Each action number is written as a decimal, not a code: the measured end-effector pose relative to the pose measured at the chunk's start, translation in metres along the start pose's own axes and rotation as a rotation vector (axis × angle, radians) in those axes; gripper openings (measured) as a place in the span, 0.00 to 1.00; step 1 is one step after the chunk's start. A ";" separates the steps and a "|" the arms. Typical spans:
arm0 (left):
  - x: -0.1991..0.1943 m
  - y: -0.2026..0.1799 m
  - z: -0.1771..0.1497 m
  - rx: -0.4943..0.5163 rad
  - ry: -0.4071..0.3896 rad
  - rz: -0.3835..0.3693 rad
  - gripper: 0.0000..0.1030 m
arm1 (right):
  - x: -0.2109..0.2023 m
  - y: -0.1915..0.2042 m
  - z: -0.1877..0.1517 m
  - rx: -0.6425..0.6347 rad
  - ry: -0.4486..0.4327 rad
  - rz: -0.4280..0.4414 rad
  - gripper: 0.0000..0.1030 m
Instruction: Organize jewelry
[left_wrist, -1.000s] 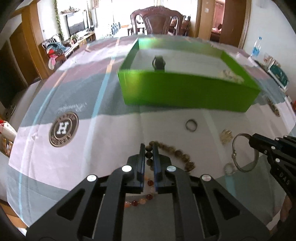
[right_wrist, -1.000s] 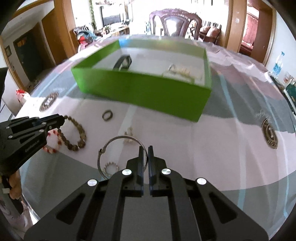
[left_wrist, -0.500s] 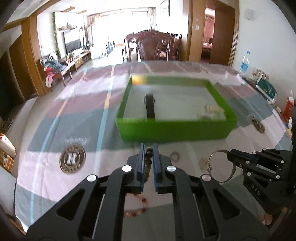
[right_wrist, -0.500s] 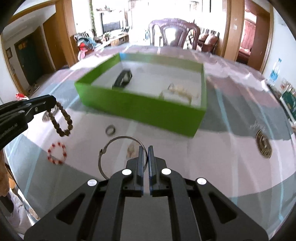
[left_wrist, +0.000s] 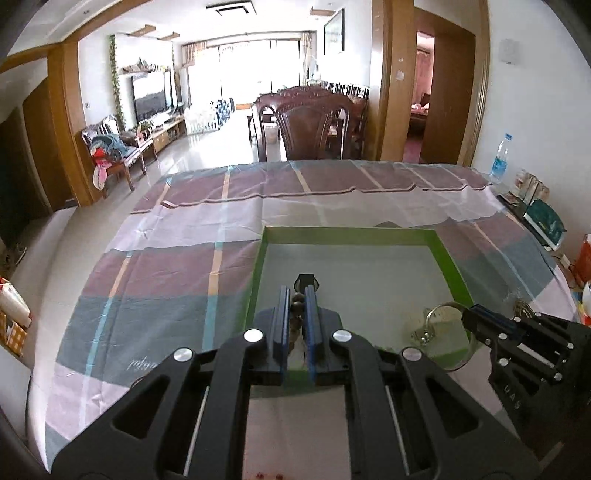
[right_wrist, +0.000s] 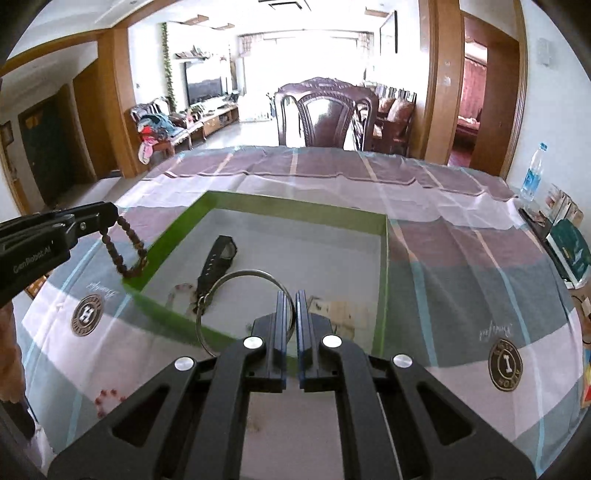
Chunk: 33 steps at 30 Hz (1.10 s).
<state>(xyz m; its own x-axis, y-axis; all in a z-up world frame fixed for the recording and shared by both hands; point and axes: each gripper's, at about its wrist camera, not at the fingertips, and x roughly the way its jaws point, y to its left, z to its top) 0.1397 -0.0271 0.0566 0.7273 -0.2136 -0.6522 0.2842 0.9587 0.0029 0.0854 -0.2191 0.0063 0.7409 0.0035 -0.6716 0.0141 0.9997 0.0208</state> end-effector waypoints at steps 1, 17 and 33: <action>0.005 0.000 0.001 0.000 0.001 0.002 0.08 | 0.005 -0.001 0.002 0.005 0.004 -0.003 0.05; 0.045 0.017 -0.015 -0.020 0.038 0.076 0.47 | 0.025 -0.009 -0.001 0.037 0.016 -0.030 0.45; -0.011 0.061 -0.166 -0.076 0.247 0.115 0.65 | 0.026 0.020 -0.089 -0.060 0.223 0.131 0.45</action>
<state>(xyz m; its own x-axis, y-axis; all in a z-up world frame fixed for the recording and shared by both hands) 0.0453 0.0645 -0.0614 0.5751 -0.0592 -0.8159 0.1541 0.9874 0.0370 0.0451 -0.1968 -0.0764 0.5672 0.1322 -0.8129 -0.1174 0.9899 0.0791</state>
